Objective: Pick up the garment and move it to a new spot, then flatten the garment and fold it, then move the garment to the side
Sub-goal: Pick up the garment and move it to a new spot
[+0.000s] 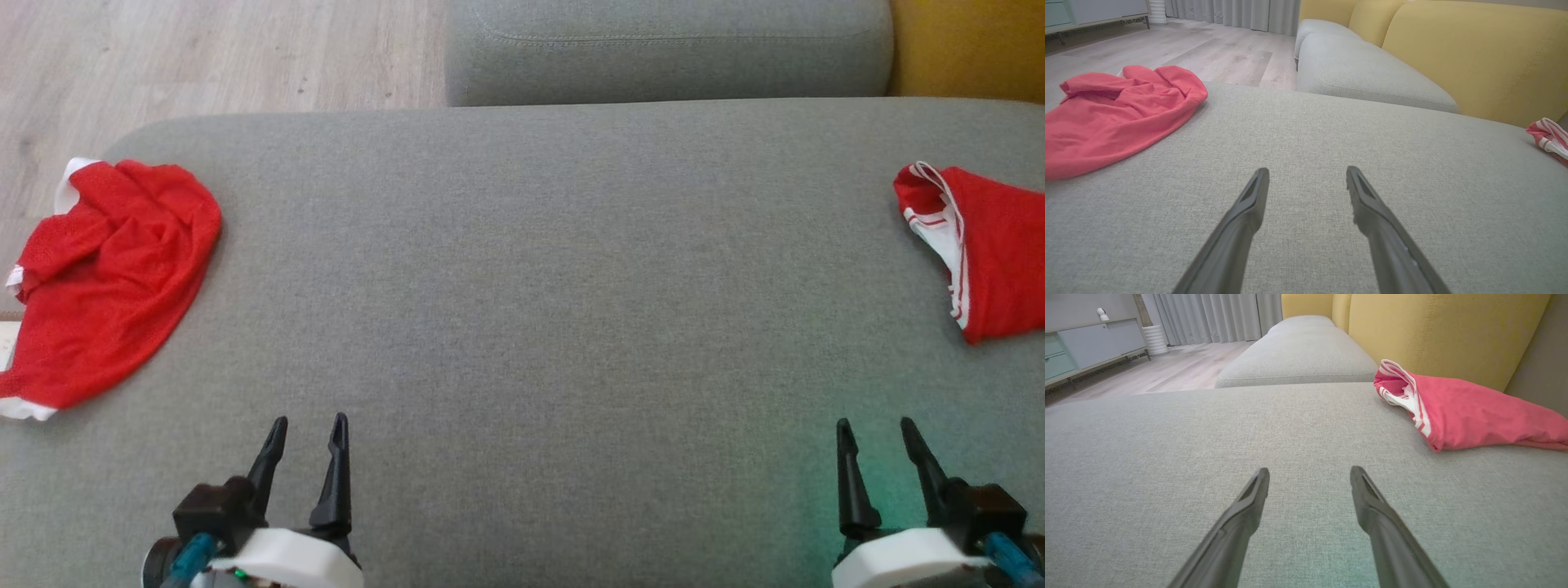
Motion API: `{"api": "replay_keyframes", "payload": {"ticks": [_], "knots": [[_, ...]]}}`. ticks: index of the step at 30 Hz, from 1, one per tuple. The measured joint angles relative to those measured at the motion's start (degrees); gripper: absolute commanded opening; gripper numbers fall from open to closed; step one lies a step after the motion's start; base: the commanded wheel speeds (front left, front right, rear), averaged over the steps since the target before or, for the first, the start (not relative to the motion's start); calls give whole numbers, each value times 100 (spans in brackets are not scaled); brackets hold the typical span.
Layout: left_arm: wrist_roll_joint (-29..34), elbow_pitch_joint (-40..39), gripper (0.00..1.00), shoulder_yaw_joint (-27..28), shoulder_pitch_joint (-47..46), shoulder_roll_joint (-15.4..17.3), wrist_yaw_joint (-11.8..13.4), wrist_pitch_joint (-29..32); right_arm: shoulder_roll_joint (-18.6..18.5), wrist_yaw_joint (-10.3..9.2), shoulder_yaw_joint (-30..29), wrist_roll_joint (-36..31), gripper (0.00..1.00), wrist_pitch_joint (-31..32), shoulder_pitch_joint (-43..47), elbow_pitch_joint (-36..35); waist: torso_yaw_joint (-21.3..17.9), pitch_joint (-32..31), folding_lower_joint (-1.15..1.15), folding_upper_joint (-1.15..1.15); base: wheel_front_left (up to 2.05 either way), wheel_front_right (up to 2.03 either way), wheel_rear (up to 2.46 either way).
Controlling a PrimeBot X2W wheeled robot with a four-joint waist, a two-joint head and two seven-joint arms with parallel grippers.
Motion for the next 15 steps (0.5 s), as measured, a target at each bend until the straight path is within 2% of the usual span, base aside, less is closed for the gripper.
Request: {"api": "replay_keyframes", "payload": {"ticks": [6, 11, 12, 15], "knots": [[-3, -7, 100, -92, -23, -1, 3, 1, -1, 0, 94, 59, 100, 0, -7, -112, 148, -10, 0, 0, 0, 0, 0], [-45, 24, 100, -269, -43, -1, 3, 1, -2, 0, 365, 235, 100, 0, 15, -212, 706, -73, 0, 0, 0, 0, 0], [-45, 34, 100, -264, -37, 2, 9, 1, -2, 0, 521, 312, 100, 0, 20, -212, 967, -102, 0, 0, 0, 0, 0], [-48, 35, 100, -219, 29, 3, 60, 1, -4, 0, 824, 410, 100, 0, 19, -187, 1391, -150, 0, 0, 0, 0, 0]]}}
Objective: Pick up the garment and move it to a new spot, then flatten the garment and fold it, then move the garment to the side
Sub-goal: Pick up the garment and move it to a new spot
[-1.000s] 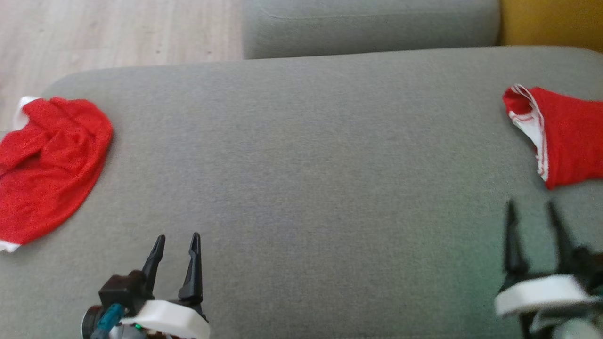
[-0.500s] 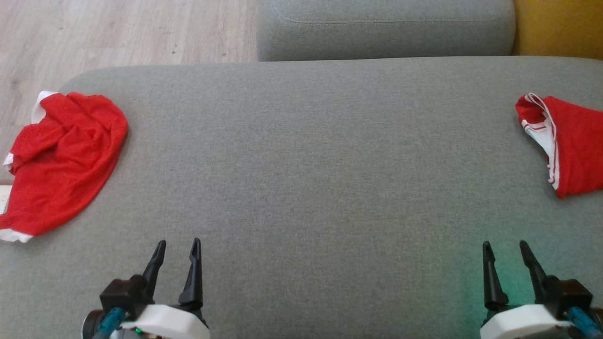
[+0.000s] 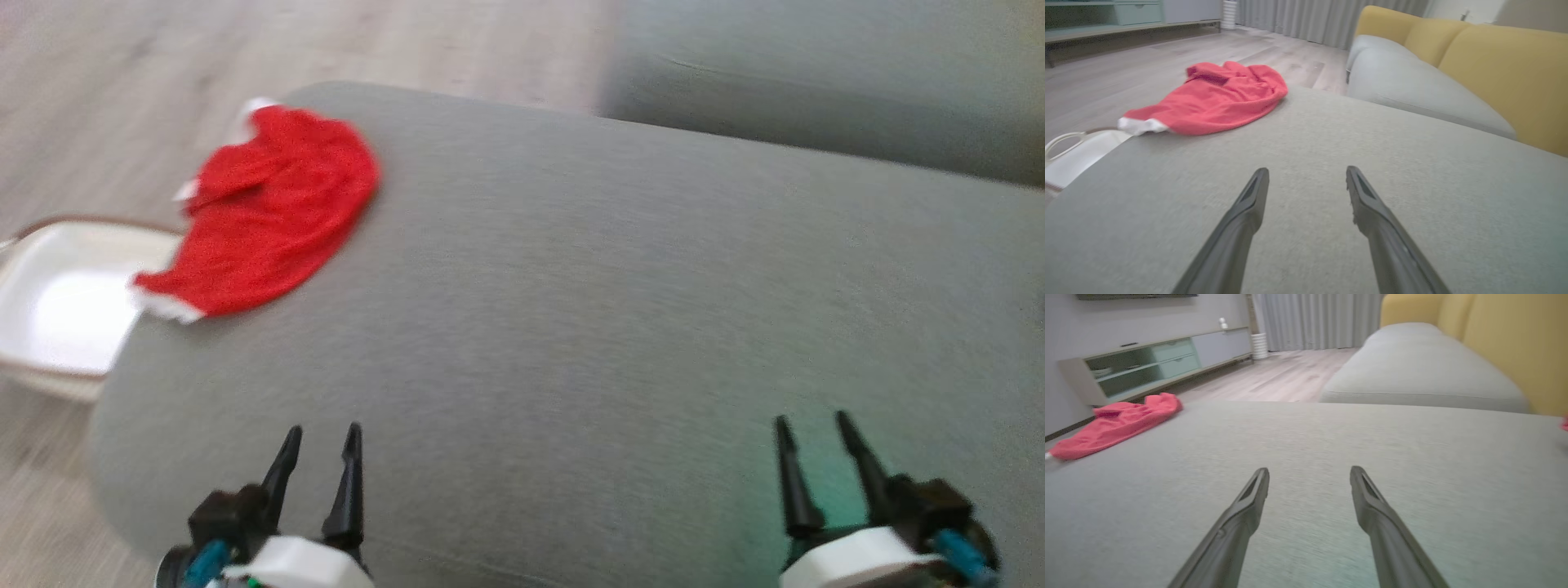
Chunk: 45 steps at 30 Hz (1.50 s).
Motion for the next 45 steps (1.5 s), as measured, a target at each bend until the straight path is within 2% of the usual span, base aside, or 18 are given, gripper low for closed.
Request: {"api": "replay_keyframes", "payload": {"ticks": [4, 8, 13, 18, 21, 29, 33, 39, 40, 41, 45], "knots": [[-12, 3, 100, 167, 277, 4, 27, 0, 7, 0, 416, 94, 100, 0, -12, 119, 525, -59, 0, 0, 0, 0, 0], [-80, -27, 100, 231, 461, 18, 45, 0, 3, 0, 478, 86, 100, 0, -93, 133, 848, -34, 0, 0, 0, 0, 0], [-386, -417, 100, 566, 75, 8, 96, 0, 3, 0, 330, -211, 100, 0, -358, 58, 868, 280, 0, 0, 0, 0, 0], [-528, -369, 100, 1040, -1378, 3, 3, -3, -162, 0, 65, -575, 100, 58, -762, -338, 732, 935, 1, 0, 0, 0, 0], [-623, 370, 100, 1122, -2538, 91, -124, 41, -485, 0, -82, -660, 100, 268, -1126, -694, 642, 1428, 2, 0, 0, 0, 0], [-1076, 2732, 100, 1289, -5213, 369, -322, 817, -1122, 0, -342, -673, 100, 831, -1493, -1718, 390, 2675, 3, 0, 0, 0, 0], [-1226, 3843, 100, 1256, -5949, 371, -469, 1079, -1315, 0, -345, -662, 100, 1067, -1642, -2179, 201, 3127, 4, -1, 0, 0, 0], [-1126, 5065, 100, 1170, -6382, 490, -404, 1243, -1402, 0, -361, -605, 100, 1285, -1632, -2686, -177, 3426, 2, -1, 0, 0, 0], [-1103, 5158, 35, 1134, -6436, 547, -410, 1246, -1399, 0, -372, -584, 100, 1296, -1631, -2706, -237, 3439, 1, 0, 0, 0, 0], [-1109, 5246, 0, 1141, -6513, 619, -411, 1247, -1385, 0, -387, -559, 100, 1296, -1630, -2714, -291, 3438, 1, 0, 0, 0, 0], [-1109, 5517, 0, 1105, -6655, 755, -480, 1181, -1216, 0, -494, -503, 100, 1228, -1537, -2652, -398, 3285, 1, 0, 0, 0, 0]]}}
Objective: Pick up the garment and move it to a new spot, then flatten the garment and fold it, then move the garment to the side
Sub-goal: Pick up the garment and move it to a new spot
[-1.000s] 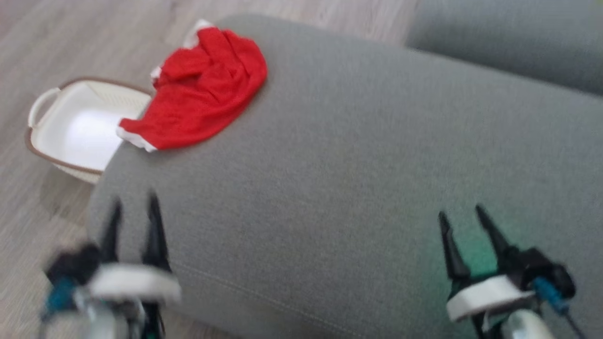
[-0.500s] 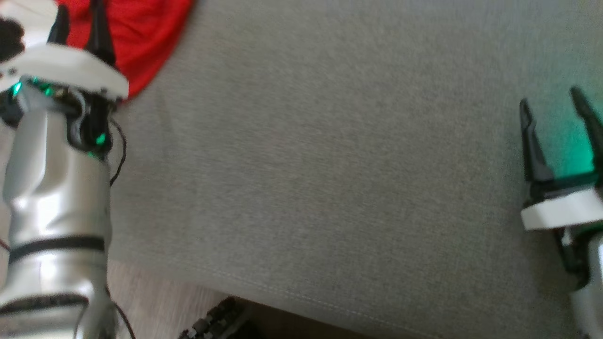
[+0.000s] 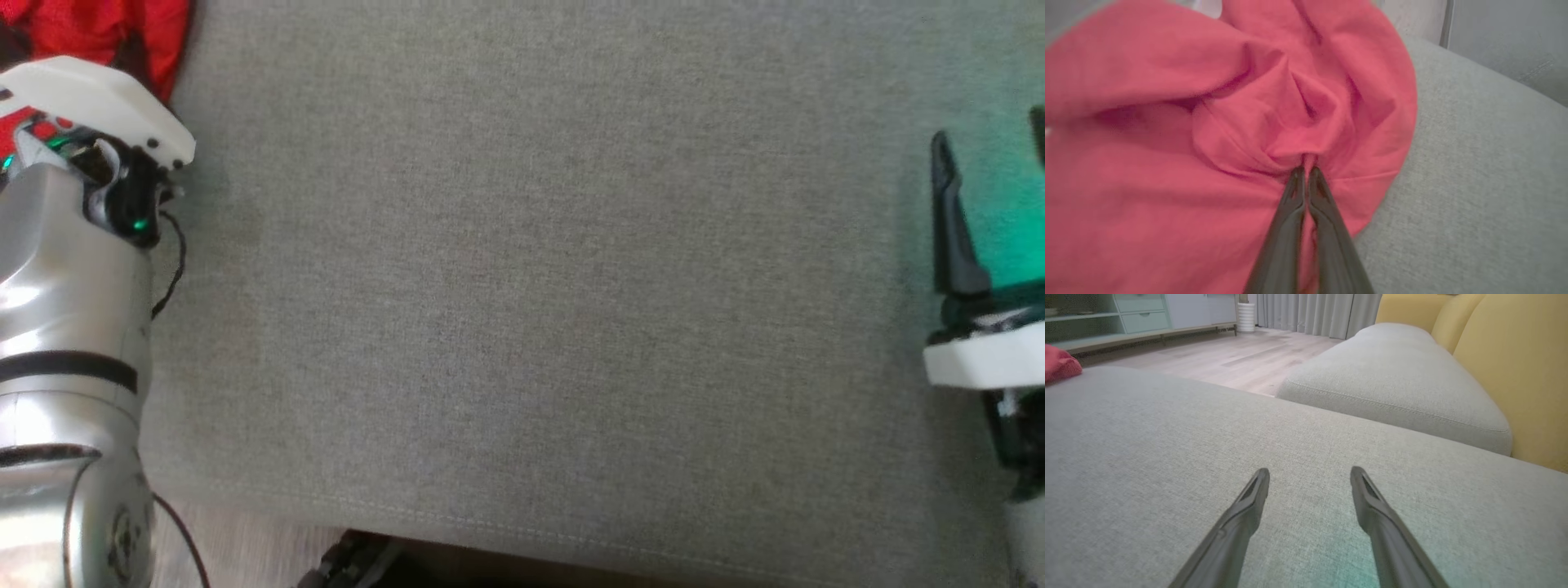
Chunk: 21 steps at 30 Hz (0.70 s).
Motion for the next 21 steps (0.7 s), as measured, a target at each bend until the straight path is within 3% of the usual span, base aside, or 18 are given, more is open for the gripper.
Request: {"api": "replay_keyframes", "payload": {"ticks": [5, 9, 15, 21], "knots": [[3, -68, 0, -162, -54, 94, -155, -205, 209, 0, -13, 27, 100, -230, 135, 291, -43, -300, 0, 0, 0, 0, 0], [-8, -639, 0, -610, -231, 96, -188, -166, 464, 0, -40, 44, 100, -495, 169, 665, -85, -679, -1, 0, 0, 0, 0], [-939, -2707, 0, -1630, 44, -45, -190, 637, 762, 0, -42, 85, 100, -795, 278, 1145, -163, -1302, -1, 0, 0, 0, 0], [-2742, -5688, 0, -1924, 1415, -48, -183, 1990, 948, 0, 4, 147, 100, -1020, 244, 1413, -389, -1758, -1, 0, 0, 0, 0]]}}
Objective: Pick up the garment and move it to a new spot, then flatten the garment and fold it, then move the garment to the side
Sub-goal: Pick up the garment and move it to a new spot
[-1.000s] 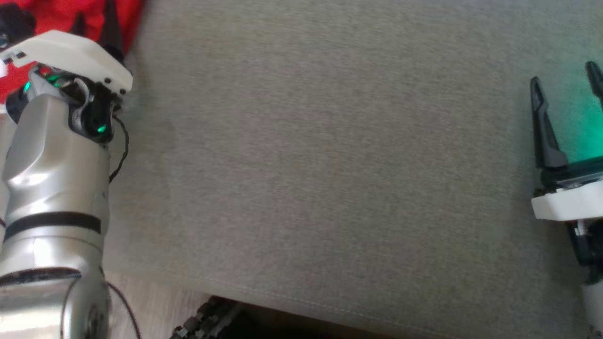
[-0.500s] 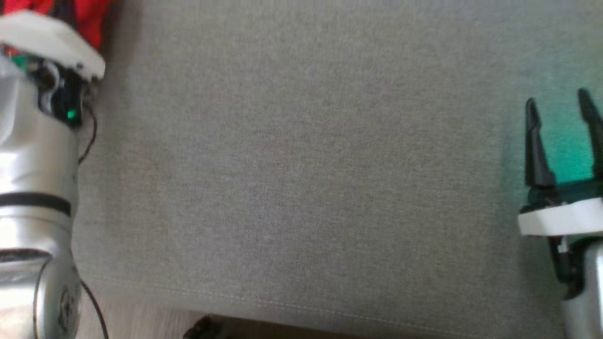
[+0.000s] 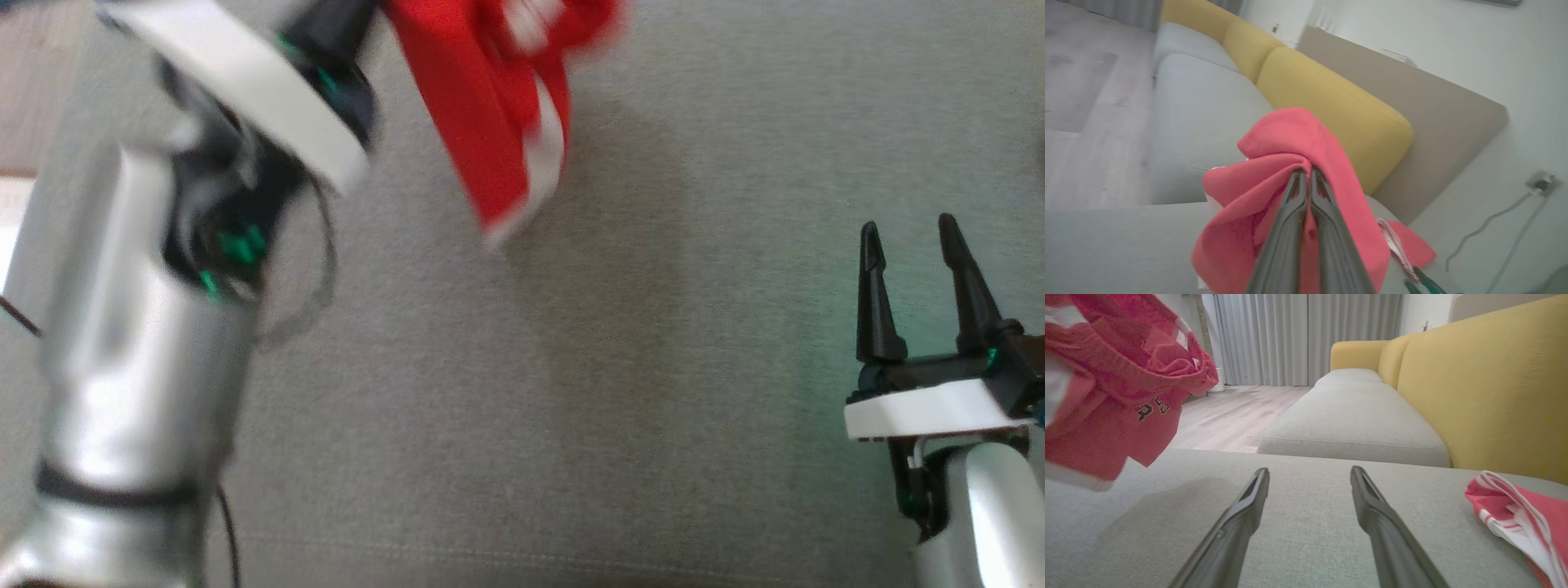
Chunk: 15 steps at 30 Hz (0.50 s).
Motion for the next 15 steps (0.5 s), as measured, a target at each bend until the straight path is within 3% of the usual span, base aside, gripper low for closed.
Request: {"api": "replay_keyframes", "payload": {"ticks": [4, 7, 11, 15], "knots": [[-612, -1815, 0, -252, 844, -177, 383, 710, 93, 0, -47, 38, 100, -89, -1, 93, -250, -117, 0, 0, 0, 0, 0], [-1017, -2727, 0, -586, 1304, -365, 691, 1100, 103, 0, -77, 58, 100, -154, -9, 123, -459, -127, 0, 0, 0, 0, 0], [-1278, -3031, 0, -905, 1795, -401, 970, 1470, 155, 0, -73, 154, 100, -205, -26, 159, -769, -71, 0, 0, 0, 0, 0], [-1435, -2531, 0, -1039, 1967, -277, 1120, 1734, 208, 0, -14, 222, 100, -210, -137, 266, -1092, 43, 0, 0, 0, 0, 0]]}}
